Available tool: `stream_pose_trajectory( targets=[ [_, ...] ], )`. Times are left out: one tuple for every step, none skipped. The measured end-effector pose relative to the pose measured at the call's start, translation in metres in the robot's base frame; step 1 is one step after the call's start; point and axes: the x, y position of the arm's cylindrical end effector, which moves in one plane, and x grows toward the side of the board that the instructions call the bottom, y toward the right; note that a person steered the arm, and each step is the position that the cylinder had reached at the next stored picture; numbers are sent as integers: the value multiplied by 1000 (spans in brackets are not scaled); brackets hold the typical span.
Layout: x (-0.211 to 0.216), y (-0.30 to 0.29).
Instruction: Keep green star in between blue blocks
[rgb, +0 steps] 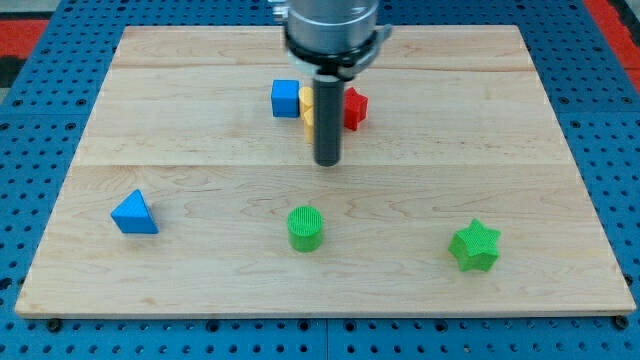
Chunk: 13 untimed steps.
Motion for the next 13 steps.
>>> stream_pose_trajectory(
  targets=[
    [-1, -11],
    [19, 74],
    [45, 179],
    [72, 260],
    [100, 289],
    [129, 280],
    [145, 235],
    [142, 206],
    [140, 184],
    [137, 170],
    [137, 164],
    [137, 159],
    [121, 148]
  ],
)
